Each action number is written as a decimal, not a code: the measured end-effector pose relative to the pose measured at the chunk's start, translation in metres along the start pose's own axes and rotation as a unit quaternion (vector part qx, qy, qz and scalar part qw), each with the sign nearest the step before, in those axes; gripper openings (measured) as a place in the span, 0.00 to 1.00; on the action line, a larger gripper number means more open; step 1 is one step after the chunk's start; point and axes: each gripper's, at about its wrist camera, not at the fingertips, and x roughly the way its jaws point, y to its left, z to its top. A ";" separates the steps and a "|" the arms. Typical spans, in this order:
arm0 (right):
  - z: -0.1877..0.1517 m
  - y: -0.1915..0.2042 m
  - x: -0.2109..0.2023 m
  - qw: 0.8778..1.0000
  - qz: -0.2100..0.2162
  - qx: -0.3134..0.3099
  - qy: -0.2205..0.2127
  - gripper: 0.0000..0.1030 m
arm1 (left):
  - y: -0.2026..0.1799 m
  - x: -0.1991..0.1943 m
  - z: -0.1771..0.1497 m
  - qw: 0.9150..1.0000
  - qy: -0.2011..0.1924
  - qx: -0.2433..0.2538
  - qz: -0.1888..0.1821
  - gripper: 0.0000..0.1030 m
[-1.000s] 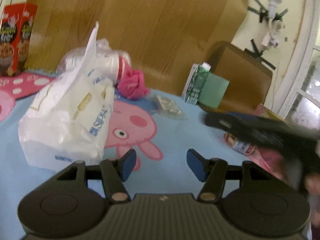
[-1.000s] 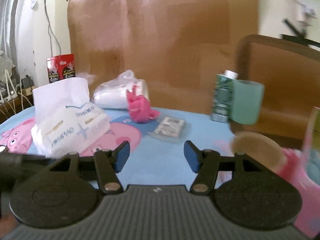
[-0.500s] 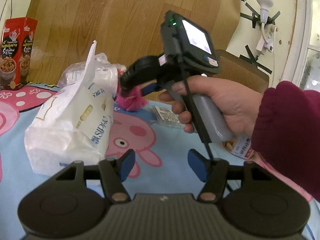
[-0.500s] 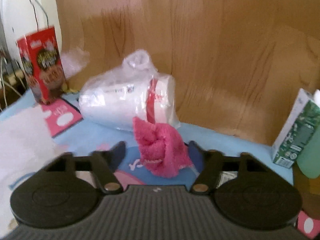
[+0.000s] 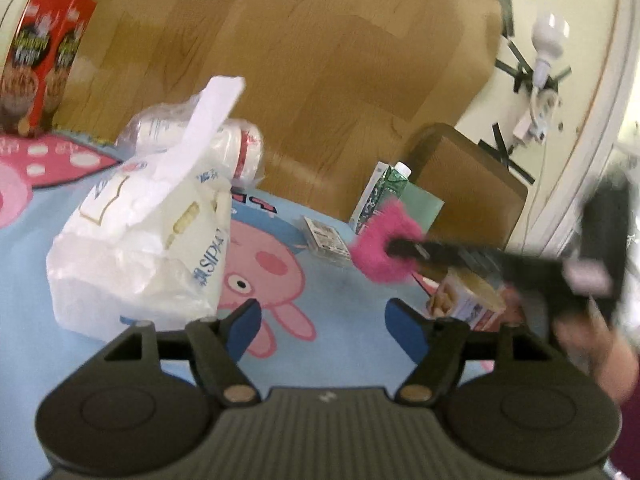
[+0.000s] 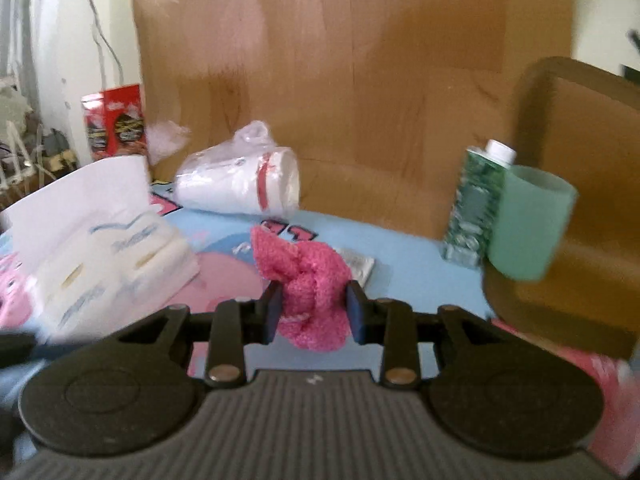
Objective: Organize soft objects
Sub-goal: 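Grasp the pink fuzzy cloth with the right tool and lift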
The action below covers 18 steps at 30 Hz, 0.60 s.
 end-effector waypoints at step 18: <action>-0.106 0.054 -0.101 0.997 0.028 -0.067 -0.006 0.59 | -0.006 0.004 -0.002 1.000 0.011 0.018 0.009 0.74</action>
